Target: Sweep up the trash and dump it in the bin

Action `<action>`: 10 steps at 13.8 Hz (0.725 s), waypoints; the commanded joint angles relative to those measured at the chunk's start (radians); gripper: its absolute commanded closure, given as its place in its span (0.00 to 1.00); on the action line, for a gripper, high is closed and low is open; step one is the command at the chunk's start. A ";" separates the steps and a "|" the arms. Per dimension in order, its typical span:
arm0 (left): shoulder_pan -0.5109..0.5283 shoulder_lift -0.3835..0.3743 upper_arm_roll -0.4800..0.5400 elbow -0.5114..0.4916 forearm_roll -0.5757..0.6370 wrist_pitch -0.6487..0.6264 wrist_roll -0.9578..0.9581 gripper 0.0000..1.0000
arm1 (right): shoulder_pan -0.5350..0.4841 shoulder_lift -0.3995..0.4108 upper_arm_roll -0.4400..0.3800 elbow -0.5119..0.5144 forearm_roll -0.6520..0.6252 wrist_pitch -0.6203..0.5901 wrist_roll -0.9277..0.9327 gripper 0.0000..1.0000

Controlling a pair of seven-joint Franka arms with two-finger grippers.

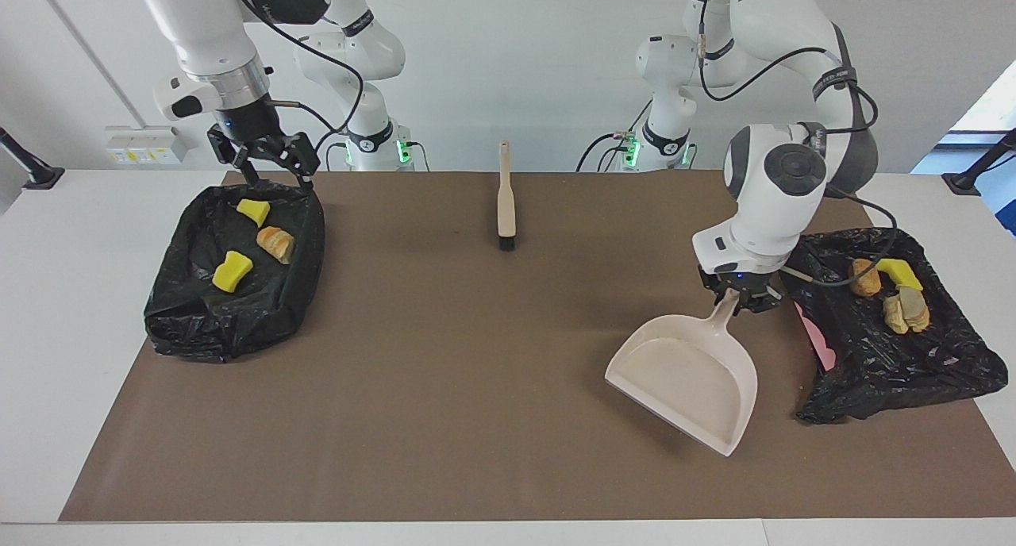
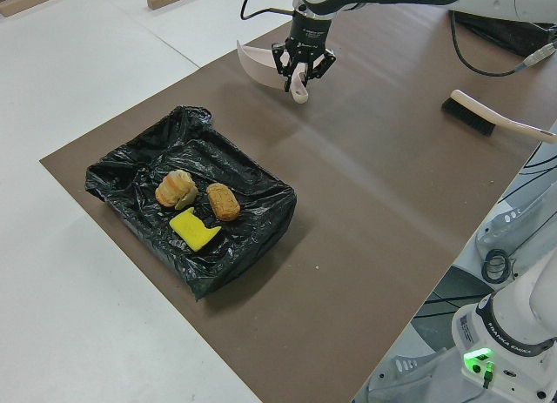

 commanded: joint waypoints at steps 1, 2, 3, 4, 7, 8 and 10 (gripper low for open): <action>-0.093 0.015 0.022 0.009 -0.048 0.035 -0.181 1.00 | -0.007 0.023 -0.020 0.106 -0.046 -0.072 -0.100 0.00; -0.117 0.021 0.020 0.014 -0.049 0.044 -0.250 1.00 | -0.005 0.052 -0.023 0.161 -0.077 -0.111 -0.134 0.00; -0.151 0.032 0.020 0.020 -0.065 0.059 -0.310 1.00 | -0.008 0.093 -0.024 0.221 -0.074 -0.163 -0.160 0.00; -0.208 0.055 0.022 0.045 -0.103 0.063 -0.380 1.00 | -0.011 0.126 -0.024 0.270 -0.074 -0.200 -0.168 0.00; -0.260 0.093 0.022 0.120 -0.148 0.050 -0.517 1.00 | -0.042 0.108 -0.020 0.268 -0.006 -0.223 -0.166 0.00; -0.292 0.110 0.022 0.126 -0.148 0.061 -0.577 1.00 | -0.042 0.103 -0.020 0.259 -0.006 -0.223 -0.168 0.00; -0.331 0.206 0.022 0.265 -0.149 0.026 -0.672 1.00 | -0.042 0.086 -0.020 0.236 -0.005 -0.217 -0.162 0.00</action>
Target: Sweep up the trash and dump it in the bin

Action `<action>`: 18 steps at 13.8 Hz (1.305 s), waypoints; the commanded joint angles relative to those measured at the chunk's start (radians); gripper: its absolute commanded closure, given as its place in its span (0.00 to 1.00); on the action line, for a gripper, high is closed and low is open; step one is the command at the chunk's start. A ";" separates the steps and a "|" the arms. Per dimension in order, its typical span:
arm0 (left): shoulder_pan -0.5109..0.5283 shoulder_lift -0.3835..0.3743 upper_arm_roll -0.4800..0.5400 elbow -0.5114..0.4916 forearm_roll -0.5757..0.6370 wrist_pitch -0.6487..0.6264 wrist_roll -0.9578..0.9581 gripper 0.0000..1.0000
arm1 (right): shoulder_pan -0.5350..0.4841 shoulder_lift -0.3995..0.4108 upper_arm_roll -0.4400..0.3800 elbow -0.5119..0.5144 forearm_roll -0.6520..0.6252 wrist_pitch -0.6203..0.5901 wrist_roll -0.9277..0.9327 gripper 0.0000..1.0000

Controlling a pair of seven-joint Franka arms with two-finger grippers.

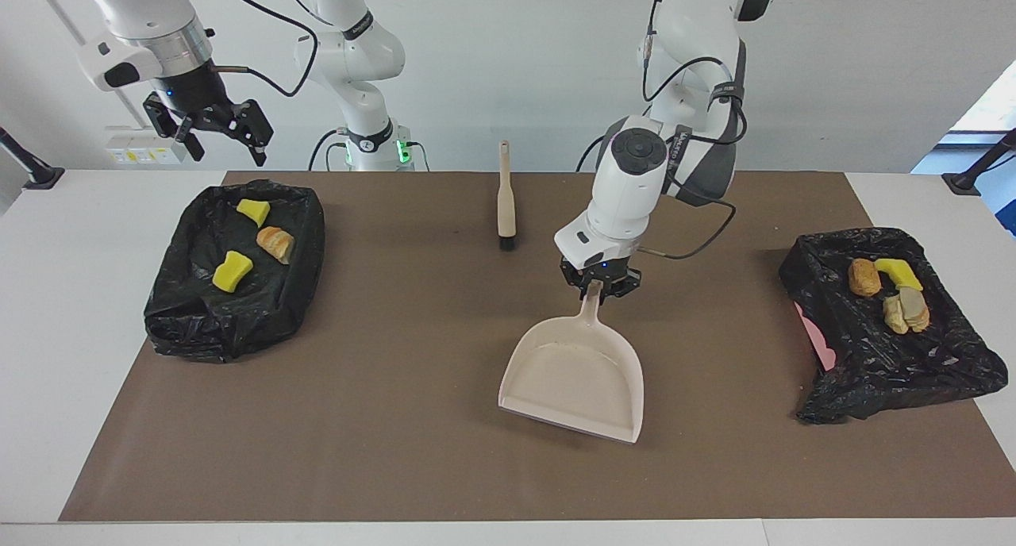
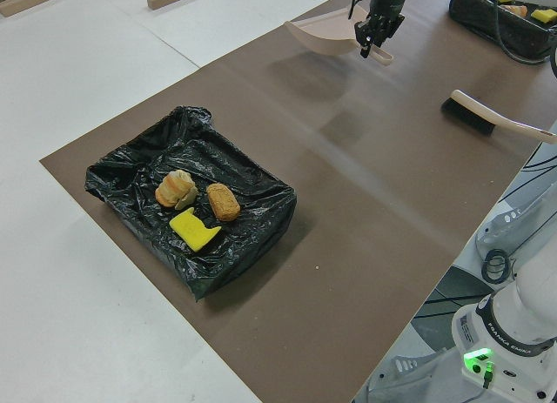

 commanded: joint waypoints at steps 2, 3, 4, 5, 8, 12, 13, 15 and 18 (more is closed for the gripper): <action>-0.081 0.211 0.021 0.288 -0.014 -0.088 -0.187 1.00 | -0.019 -0.012 0.003 -0.006 0.027 -0.018 -0.028 0.00; -0.092 0.259 0.022 0.333 -0.013 -0.088 -0.241 1.00 | -0.019 -0.009 0.003 -0.002 0.026 -0.013 -0.036 0.00; -0.107 0.282 0.022 0.352 -0.013 -0.087 -0.281 1.00 | -0.020 -0.004 0.002 0.003 0.026 -0.009 -0.038 0.00; -0.109 0.285 0.021 0.355 -0.017 -0.088 -0.307 1.00 | -0.020 -0.001 -0.001 0.006 0.021 -0.002 -0.038 0.00; -0.110 0.284 0.004 0.344 -0.038 -0.088 -0.349 1.00 | -0.022 0.001 -0.003 0.008 0.026 -0.004 -0.036 0.00; -0.113 0.272 0.002 0.317 -0.099 -0.084 -0.352 1.00 | -0.019 -0.001 -0.004 0.008 0.021 -0.004 -0.038 0.00; -0.113 0.266 0.002 0.300 -0.118 -0.082 -0.352 0.98 | -0.017 -0.001 -0.006 0.008 0.021 -0.004 -0.038 0.00; -0.113 0.264 0.002 0.291 -0.118 -0.081 -0.352 0.87 | -0.006 -0.001 -0.016 0.008 0.021 -0.002 -0.038 0.00; -0.119 0.256 0.004 0.275 -0.106 -0.081 -0.352 0.59 | 0.003 -0.002 -0.032 0.006 0.021 -0.002 -0.038 0.00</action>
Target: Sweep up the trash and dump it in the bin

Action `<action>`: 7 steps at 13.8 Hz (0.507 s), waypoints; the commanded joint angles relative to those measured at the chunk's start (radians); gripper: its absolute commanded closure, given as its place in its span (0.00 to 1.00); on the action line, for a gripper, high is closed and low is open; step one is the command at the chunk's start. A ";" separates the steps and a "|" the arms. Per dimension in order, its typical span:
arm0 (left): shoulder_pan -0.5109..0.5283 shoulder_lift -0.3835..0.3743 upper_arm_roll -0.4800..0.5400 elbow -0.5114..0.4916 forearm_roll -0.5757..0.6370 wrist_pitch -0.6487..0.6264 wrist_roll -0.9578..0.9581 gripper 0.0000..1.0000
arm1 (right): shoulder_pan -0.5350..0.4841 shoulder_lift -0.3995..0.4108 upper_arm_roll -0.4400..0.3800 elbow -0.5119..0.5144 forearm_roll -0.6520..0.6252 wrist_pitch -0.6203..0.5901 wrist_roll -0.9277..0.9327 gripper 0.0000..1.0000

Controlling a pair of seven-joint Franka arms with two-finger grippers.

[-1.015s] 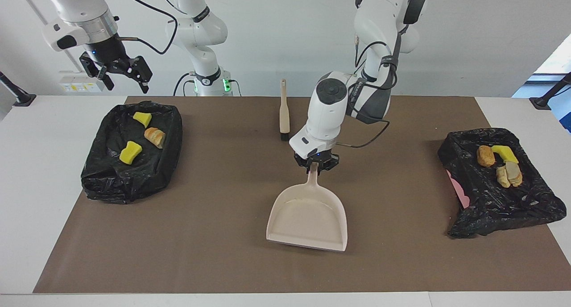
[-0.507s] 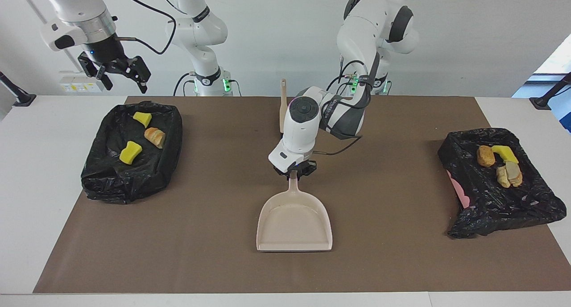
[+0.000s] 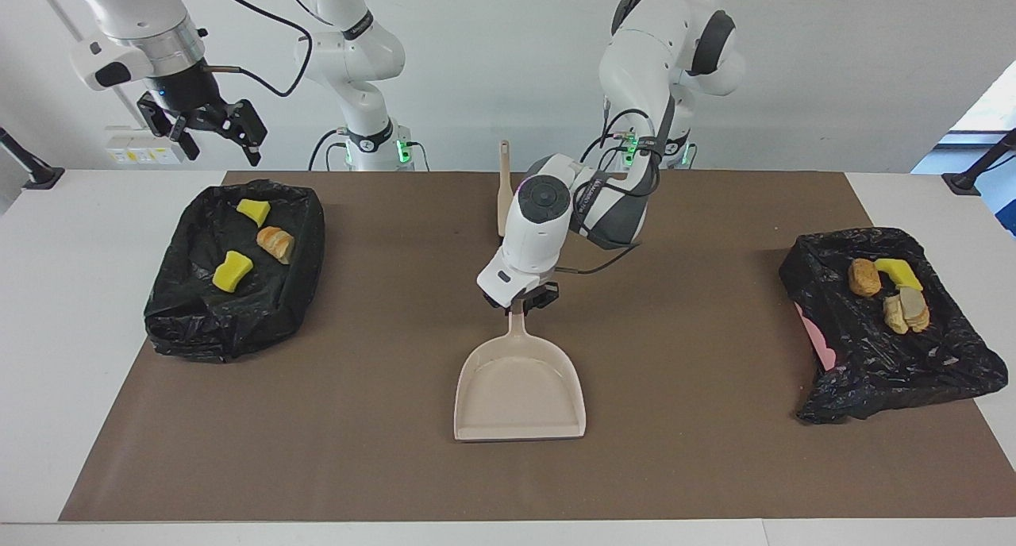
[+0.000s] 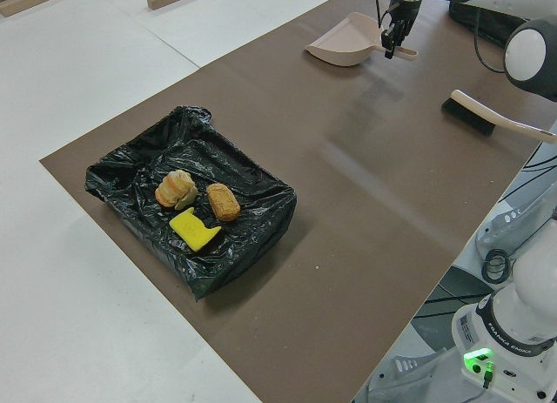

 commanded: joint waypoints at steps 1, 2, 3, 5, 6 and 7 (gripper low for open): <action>-0.015 -0.020 0.011 -0.020 0.001 -0.011 -0.012 0.51 | 0.003 -0.002 -0.016 0.006 0.019 -0.002 -0.038 0.00; -0.015 -0.021 0.011 -0.022 0.001 -0.014 -0.014 0.30 | 0.004 -0.002 -0.016 0.006 0.021 -0.002 -0.038 0.00; -0.016 -0.023 0.012 -0.023 0.003 -0.023 -0.011 0.09 | 0.004 -0.002 -0.016 0.006 0.021 0.000 -0.036 0.00; -0.012 -0.041 0.012 -0.023 0.064 -0.024 -0.005 0.00 | 0.004 -0.004 -0.016 0.005 0.022 -0.002 -0.038 0.00; -0.004 -0.069 0.014 -0.037 0.091 -0.029 0.001 0.00 | 0.004 -0.004 -0.016 0.005 0.021 -0.002 -0.038 0.00; 0.005 -0.111 0.014 -0.080 0.095 -0.021 0.009 0.00 | 0.004 -0.004 -0.016 0.005 0.021 -0.002 -0.038 0.00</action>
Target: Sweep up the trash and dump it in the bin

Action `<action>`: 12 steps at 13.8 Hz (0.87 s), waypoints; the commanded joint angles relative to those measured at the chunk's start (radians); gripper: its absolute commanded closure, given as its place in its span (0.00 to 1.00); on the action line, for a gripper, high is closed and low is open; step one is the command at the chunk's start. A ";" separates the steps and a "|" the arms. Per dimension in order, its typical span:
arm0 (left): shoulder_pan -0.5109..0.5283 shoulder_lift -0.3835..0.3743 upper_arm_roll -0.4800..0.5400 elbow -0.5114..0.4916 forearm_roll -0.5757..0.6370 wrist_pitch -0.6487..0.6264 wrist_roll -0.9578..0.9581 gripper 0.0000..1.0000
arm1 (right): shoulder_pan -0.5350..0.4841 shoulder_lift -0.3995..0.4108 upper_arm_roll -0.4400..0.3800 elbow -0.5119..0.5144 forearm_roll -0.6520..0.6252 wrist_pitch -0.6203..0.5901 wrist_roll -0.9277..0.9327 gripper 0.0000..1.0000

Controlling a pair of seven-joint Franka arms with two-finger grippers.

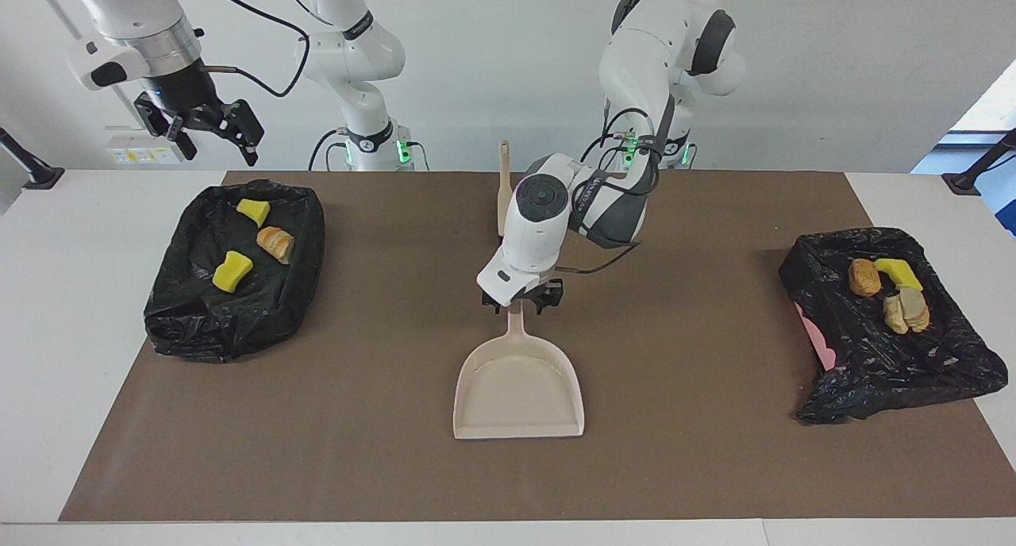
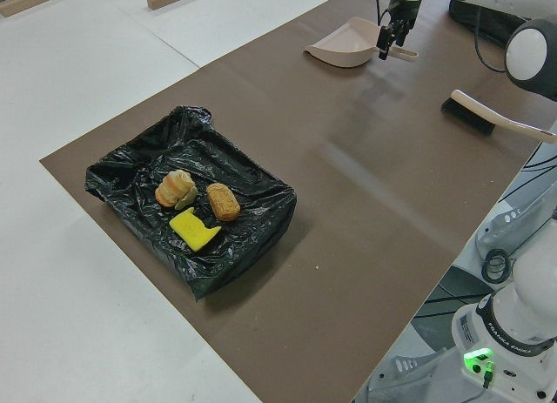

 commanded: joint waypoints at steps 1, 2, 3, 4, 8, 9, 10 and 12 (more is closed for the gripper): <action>0.009 -0.140 0.019 -0.121 0.034 -0.020 0.038 0.00 | 0.004 -0.004 -0.012 0.005 0.021 -0.002 -0.037 0.00; 0.028 -0.191 0.032 -0.170 0.034 -0.021 0.079 0.00 | 0.004 -0.004 -0.012 0.005 0.021 -0.002 -0.037 0.00; 0.052 -0.242 0.036 -0.216 0.034 -0.026 0.113 0.00 | 0.004 -0.004 -0.012 0.003 0.021 0.000 -0.037 0.00; 0.080 -0.283 0.036 -0.252 0.034 -0.027 0.139 0.00 | 0.004 -0.004 -0.012 0.005 0.021 0.000 -0.037 0.00; 0.195 -0.424 0.035 -0.345 0.100 -0.027 0.318 0.00 | 0.001 -0.008 -0.012 -0.002 0.021 -0.002 -0.034 0.00; 0.229 -0.463 0.035 -0.356 0.100 -0.032 0.381 0.00 | 0.002 -0.008 -0.011 -0.002 0.019 -0.003 -0.033 0.00; 0.261 -0.493 0.035 -0.355 0.100 -0.067 0.451 0.00 | 0.002 -0.010 -0.008 -0.002 0.019 -0.011 -0.029 0.00; 0.327 -0.558 0.036 -0.341 0.098 -0.157 0.560 0.00 | 0.002 -0.010 -0.006 -0.003 0.019 -0.011 -0.025 0.00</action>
